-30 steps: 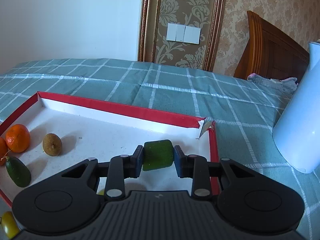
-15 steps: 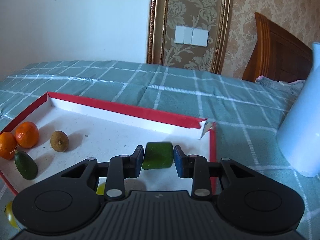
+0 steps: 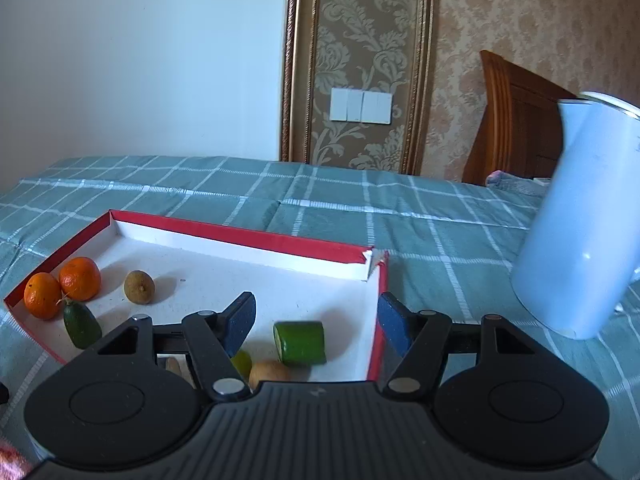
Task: Organize fruits
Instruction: 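Withdraw the right gripper from the tray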
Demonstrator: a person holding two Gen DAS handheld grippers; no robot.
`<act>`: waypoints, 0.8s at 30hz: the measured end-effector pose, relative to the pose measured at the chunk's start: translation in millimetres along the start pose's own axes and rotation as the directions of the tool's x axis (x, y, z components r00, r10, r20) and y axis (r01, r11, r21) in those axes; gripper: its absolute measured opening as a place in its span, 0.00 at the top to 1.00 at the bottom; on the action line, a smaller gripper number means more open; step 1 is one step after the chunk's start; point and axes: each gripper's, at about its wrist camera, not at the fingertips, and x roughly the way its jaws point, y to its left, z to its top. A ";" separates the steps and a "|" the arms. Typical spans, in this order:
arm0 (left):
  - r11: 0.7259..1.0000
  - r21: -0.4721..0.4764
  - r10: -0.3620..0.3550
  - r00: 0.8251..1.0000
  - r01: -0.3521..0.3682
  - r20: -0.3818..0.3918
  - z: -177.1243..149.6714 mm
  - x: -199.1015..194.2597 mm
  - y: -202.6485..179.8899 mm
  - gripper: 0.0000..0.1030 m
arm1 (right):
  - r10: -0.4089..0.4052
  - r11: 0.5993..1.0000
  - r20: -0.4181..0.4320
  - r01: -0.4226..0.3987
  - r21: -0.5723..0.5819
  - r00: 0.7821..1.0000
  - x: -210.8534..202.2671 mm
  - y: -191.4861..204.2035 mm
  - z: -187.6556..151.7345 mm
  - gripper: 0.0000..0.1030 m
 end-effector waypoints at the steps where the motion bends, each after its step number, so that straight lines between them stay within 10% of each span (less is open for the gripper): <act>1: 1.000 0.000 0.000 1.000 0.000 0.000 0.0 0.0 0.0 0.00 | 0.009 1.000 -0.004 -0.009 0.011 1.000 -2.6 -1.3 -2.6 0.35; 24: 1.000 0.000 0.000 1.000 0.000 0.000 -0.1 0.0 0.1 0.00 | 0.021 0.994 -0.063 -0.014 0.112 0.998 -65.2 23.0 -90.7 0.24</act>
